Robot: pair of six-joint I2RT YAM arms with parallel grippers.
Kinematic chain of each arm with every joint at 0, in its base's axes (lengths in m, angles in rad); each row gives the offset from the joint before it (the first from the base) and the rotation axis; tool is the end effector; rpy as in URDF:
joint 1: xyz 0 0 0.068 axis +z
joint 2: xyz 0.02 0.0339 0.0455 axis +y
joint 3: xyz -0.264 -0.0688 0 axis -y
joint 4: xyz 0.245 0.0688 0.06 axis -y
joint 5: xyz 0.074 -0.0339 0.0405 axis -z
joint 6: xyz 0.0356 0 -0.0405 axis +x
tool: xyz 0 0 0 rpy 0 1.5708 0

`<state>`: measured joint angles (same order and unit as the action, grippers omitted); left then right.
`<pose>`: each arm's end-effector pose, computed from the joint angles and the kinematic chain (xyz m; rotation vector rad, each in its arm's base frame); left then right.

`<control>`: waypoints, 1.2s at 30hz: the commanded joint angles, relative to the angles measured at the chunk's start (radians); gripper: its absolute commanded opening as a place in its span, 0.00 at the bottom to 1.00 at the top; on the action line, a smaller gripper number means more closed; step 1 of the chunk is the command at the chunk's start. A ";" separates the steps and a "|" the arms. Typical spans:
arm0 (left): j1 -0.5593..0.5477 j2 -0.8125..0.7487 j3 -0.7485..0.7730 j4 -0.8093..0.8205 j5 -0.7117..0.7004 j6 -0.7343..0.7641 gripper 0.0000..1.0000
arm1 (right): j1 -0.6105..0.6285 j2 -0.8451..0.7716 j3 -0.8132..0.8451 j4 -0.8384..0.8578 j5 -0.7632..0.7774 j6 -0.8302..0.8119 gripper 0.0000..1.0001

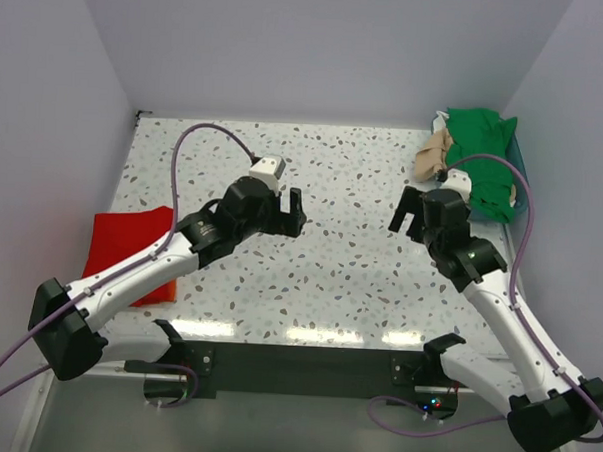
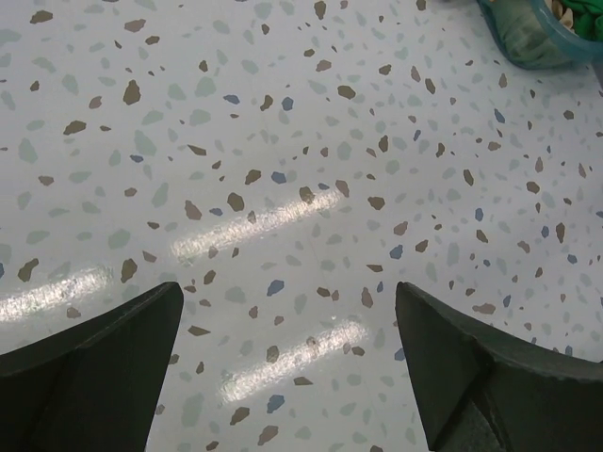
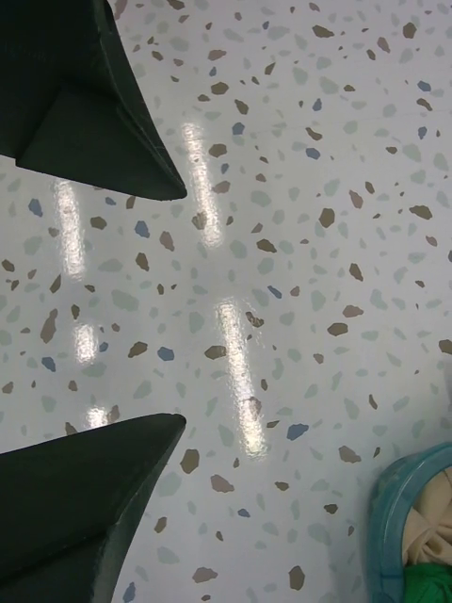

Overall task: Fold and stack the t-shirts
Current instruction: Grab the tshirt from the pile

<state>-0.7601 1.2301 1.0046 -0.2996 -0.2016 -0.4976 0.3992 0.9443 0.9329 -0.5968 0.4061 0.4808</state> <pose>0.2065 -0.1865 0.3114 0.1555 2.1264 -0.5475 0.1883 0.0642 0.3236 0.3131 2.1012 0.0764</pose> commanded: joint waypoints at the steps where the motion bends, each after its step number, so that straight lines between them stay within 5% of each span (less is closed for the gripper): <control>1: 0.005 -0.040 0.083 -0.042 0.005 0.048 1.00 | 0.003 0.048 0.044 0.078 0.005 -0.060 0.99; 8: 0.007 -0.092 0.137 -0.144 -0.019 0.120 1.00 | -0.054 0.368 0.243 0.181 0.037 -0.143 0.99; 11: 0.025 -0.107 0.144 -0.176 -0.039 0.143 1.00 | -0.204 0.543 0.378 0.204 -0.079 -0.114 0.98; 20: 0.106 -0.149 0.097 -0.199 0.002 0.169 1.00 | -0.479 0.947 0.739 0.213 -0.058 -0.041 0.93; 30: 0.150 -0.144 0.054 -0.162 0.056 0.180 1.00 | -0.618 1.088 0.672 0.385 -0.061 0.079 0.89; 35: 0.156 -0.135 0.045 -0.154 0.070 0.177 1.00 | -0.626 1.128 0.688 0.410 -0.079 0.078 0.79; 36: 0.157 -0.135 0.045 -0.154 0.070 0.177 1.00 | -0.626 1.134 0.692 0.417 -0.081 0.074 0.70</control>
<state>-0.6109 1.0927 1.0500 -0.4881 -0.1516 -0.3466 -0.2298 2.0624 1.6062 -0.2615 0.3305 0.5308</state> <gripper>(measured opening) 0.997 0.754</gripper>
